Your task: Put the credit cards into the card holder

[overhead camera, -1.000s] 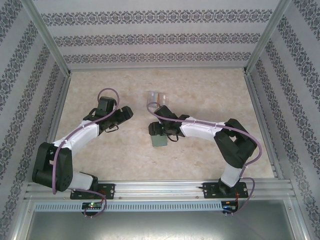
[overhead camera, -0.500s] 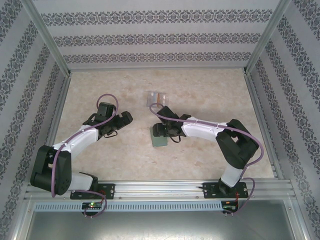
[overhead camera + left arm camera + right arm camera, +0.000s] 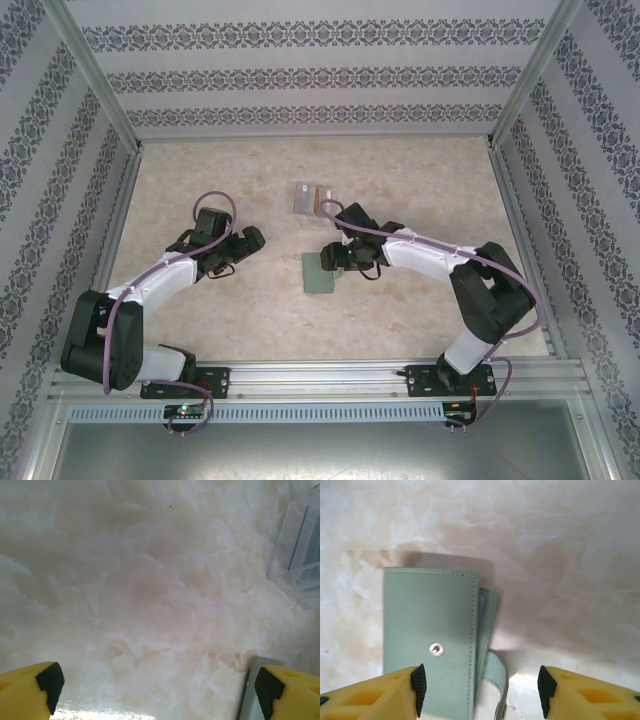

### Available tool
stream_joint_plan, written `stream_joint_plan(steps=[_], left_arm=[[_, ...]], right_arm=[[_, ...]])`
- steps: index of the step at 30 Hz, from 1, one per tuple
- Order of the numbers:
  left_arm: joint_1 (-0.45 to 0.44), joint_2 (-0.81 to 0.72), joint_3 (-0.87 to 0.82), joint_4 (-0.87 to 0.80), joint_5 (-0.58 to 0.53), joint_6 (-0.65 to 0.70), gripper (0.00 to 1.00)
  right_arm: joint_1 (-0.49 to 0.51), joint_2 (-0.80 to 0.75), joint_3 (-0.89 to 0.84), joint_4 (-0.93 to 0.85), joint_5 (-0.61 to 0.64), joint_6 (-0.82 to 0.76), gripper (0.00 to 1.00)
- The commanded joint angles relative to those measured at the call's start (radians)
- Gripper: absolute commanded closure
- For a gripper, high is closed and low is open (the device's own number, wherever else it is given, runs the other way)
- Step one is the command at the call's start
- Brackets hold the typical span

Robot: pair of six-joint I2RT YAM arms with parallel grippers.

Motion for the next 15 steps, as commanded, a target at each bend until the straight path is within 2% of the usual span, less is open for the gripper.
stream_joint_plan(steps=[1,8,11,15], left_arm=[[0.0,-0.021,0.026,-0.037,-0.027,0.022,0.0],[0.001,0.011,0.035,-0.031,-0.012,0.016,0.0],[0.001,0.024,0.038,-0.037,-0.01,0.01,0.0],[0.0,0.023,0.028,-0.023,-0.005,0.007,0.0]], right_arm=[[0.012,-0.069,0.006,-0.006,-0.029,0.009,0.37],[0.123,-0.021,0.043,0.033,-0.028,0.0,0.36],[0.135,0.022,0.05,0.038,-0.023,0.01,0.36],[0.112,0.059,0.025,0.014,0.062,0.033,0.36]])
